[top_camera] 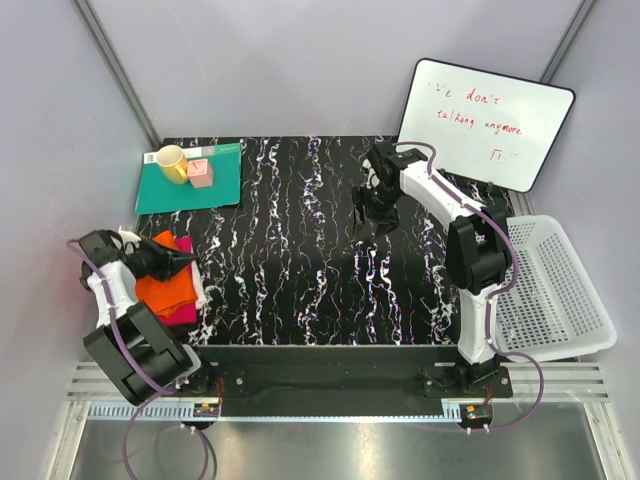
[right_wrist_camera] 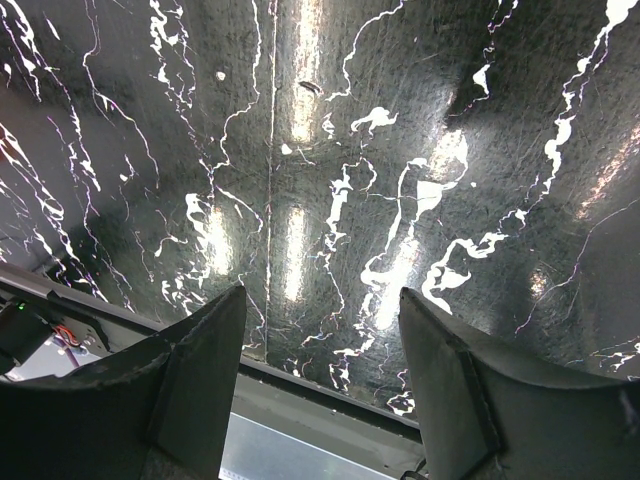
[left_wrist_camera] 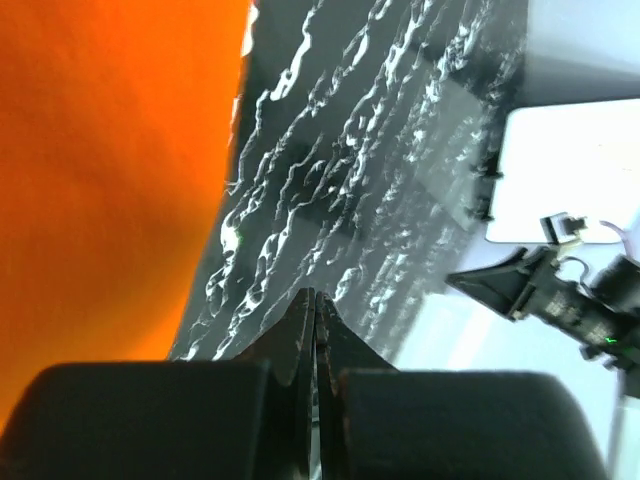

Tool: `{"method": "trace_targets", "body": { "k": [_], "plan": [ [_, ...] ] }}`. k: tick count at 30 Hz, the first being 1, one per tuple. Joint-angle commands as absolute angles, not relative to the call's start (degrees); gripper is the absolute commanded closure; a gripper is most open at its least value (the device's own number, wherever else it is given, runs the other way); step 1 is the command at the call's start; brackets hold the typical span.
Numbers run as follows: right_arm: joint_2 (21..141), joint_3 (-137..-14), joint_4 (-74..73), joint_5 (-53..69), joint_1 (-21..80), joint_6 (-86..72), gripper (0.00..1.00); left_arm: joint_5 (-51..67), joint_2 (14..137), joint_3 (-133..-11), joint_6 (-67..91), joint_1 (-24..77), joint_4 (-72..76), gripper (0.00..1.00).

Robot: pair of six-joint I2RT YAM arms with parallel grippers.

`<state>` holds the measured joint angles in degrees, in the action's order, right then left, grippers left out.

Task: Fold and stack the t-shirts
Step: Put the neatly folded tshirt into the corner of the board with the left arm

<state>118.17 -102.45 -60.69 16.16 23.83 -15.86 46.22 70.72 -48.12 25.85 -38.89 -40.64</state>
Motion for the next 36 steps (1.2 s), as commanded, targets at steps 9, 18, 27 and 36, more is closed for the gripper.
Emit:
{"method": "trace_targets", "body": {
  "k": [9, 18, 27, 36],
  "plan": [
    [117.51, -101.51, -59.94, 15.73, 23.47, -15.03, 0.29, 60.18, 77.16, -32.27, 45.77, -47.71, -13.2, 1.0],
    [117.95, -101.87, -60.12, 15.38, 23.47, -14.85, 0.29, 71.11, 96.41, -28.21, 37.8, -65.04, -8.0, 1.0],
    [118.48, -102.48, -60.56, 15.12, 23.47, -15.03, 0.29, 67.33, 76.67, -31.82, 36.47, -57.24, -10.37, 1.0],
    [118.3, -102.48, -61.0, 14.68, 23.55, -14.85, 0.29, 54.25, 57.13, -40.95, 40.35, -35.63, -13.26, 0.99]
  ]
}}
